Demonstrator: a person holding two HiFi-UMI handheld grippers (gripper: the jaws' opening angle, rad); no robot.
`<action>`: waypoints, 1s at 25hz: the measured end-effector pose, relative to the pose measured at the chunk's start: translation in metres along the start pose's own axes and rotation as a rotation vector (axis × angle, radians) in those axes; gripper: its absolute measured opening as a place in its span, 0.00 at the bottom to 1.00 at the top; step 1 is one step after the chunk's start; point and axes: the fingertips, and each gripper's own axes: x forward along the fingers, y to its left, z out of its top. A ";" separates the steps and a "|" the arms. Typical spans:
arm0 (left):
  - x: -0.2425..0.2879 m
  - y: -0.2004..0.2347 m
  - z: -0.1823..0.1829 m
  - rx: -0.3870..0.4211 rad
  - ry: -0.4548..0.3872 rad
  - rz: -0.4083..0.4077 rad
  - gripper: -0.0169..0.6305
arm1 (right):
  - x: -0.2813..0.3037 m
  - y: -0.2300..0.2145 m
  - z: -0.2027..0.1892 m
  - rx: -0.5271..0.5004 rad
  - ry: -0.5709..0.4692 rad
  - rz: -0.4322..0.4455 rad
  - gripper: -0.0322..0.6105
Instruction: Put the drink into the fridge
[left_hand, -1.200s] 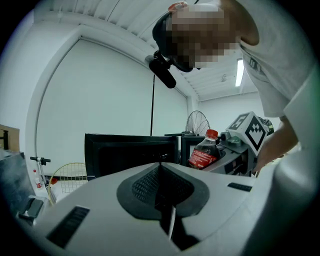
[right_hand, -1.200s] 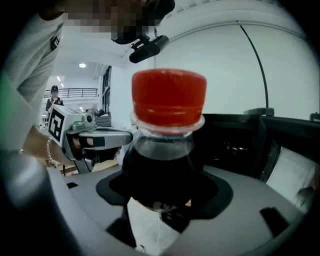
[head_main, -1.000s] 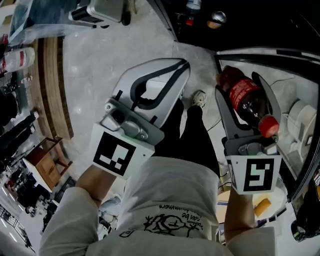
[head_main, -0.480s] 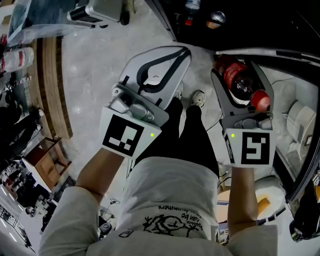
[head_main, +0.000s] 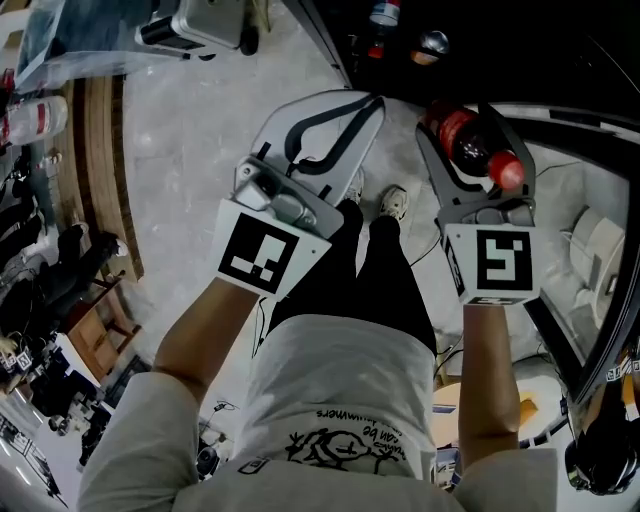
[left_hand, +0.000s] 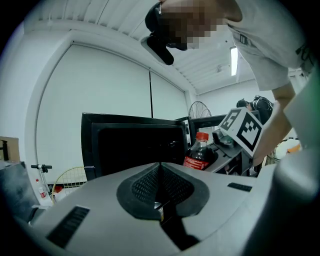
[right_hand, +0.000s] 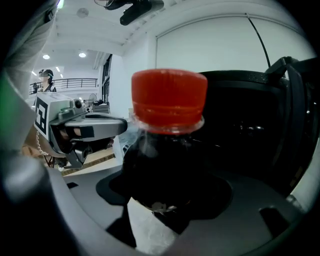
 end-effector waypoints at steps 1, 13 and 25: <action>0.001 0.000 -0.001 0.000 0.002 0.000 0.06 | 0.003 -0.001 -0.001 -0.004 0.003 0.001 0.54; 0.006 0.006 -0.007 -0.015 0.016 0.001 0.06 | 0.056 -0.023 -0.018 -0.035 0.067 -0.003 0.54; 0.010 0.016 -0.008 -0.013 0.013 0.013 0.06 | 0.100 -0.051 -0.056 -0.052 0.141 -0.013 0.54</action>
